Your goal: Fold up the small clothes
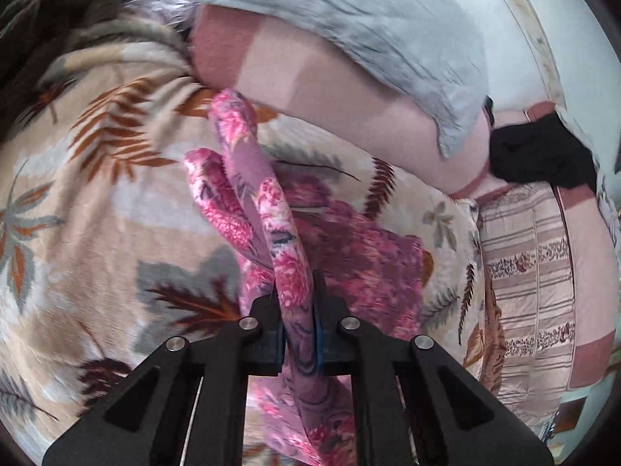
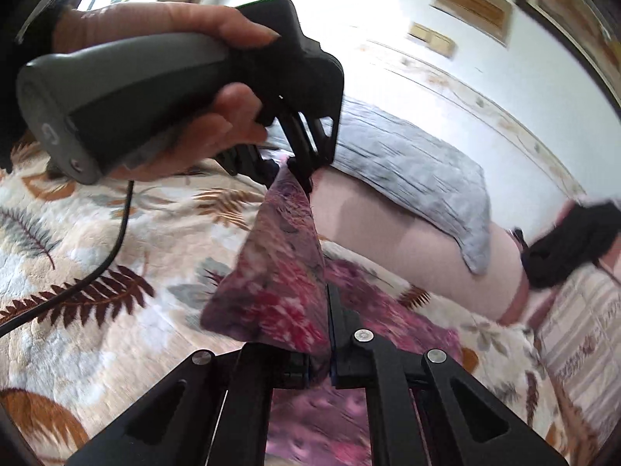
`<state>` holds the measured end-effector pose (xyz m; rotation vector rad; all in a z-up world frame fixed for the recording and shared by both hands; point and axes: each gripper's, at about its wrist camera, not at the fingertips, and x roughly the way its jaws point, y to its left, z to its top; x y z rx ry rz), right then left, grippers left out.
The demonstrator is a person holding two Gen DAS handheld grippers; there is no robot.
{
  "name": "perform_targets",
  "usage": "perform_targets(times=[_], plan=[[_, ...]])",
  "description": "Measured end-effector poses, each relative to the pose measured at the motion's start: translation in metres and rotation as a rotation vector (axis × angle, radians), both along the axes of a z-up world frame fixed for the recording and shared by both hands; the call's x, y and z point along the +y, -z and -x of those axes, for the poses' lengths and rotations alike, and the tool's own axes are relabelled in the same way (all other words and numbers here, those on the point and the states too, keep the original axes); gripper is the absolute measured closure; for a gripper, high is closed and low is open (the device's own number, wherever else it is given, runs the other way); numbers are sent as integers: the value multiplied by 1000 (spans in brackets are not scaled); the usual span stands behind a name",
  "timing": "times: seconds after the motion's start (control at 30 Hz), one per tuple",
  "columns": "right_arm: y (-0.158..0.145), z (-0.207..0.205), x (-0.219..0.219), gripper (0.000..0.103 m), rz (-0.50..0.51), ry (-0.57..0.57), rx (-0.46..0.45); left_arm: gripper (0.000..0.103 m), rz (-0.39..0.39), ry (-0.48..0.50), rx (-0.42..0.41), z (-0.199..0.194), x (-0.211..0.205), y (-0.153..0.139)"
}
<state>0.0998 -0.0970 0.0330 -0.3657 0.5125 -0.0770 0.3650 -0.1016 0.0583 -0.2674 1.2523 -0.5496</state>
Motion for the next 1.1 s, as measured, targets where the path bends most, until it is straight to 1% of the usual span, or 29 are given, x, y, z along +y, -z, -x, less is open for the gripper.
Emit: perform_targets(times=[0.03, 0.13, 0.33, 0.53, 0.7, 0.77, 0.8, 0.87, 0.9, 0.93, 0.97, 1.0, 1.03, 1.07, 1.1], plan=[[-1, 4, -9, 97, -18, 15, 3, 95, -9, 14, -8, 4, -14, -3], [-2, 13, -35, 97, -74, 55, 18, 95, -25, 45, -21, 15, -39, -7], [-1, 30, -85, 98, -210, 144, 32, 95, -38, 105, -25, 36, -95, -6], [5, 47, -138, 98, -362, 232, 44, 95, -63, 173, -20, 54, -152, 3], [15, 59, -176, 98, -470, 304, 63, 95, -90, 229, -1, 67, -201, 19], [22, 64, -191, 98, -520, 336, 73, 94, -95, 255, 19, 73, -218, 28], [26, 65, -199, 98, -551, 352, 82, 92, -93, 257, 29, 75, -222, 30], [39, 65, -217, 98, -630, 394, 119, 87, -34, 257, 45, 82, -225, 30], [49, 64, -228, 98, -680, 417, 148, 78, -5, 269, 44, 85, -225, 28], [61, 61, -238, 98, -735, 438, 182, 66, -6, 272, 36, 86, -224, 26], [71, 60, -245, 97, -780, 452, 218, 62, -32, 268, -1, 87, -219, 21], [80, 59, -252, 93, -825, 465, 255, 57, -50, 265, -23, 87, -217, 20], [85, 61, -257, 93, -866, 470, 274, 56, -83, 263, -56, 85, -211, 18], [83, 64, -261, 92, -889, 459, 268, 56, -124, 251, -85, 81, -198, 17], [78, 68, -264, 86, -894, 452, 255, 56, -138, 241, -96, 78, -190, 19]])
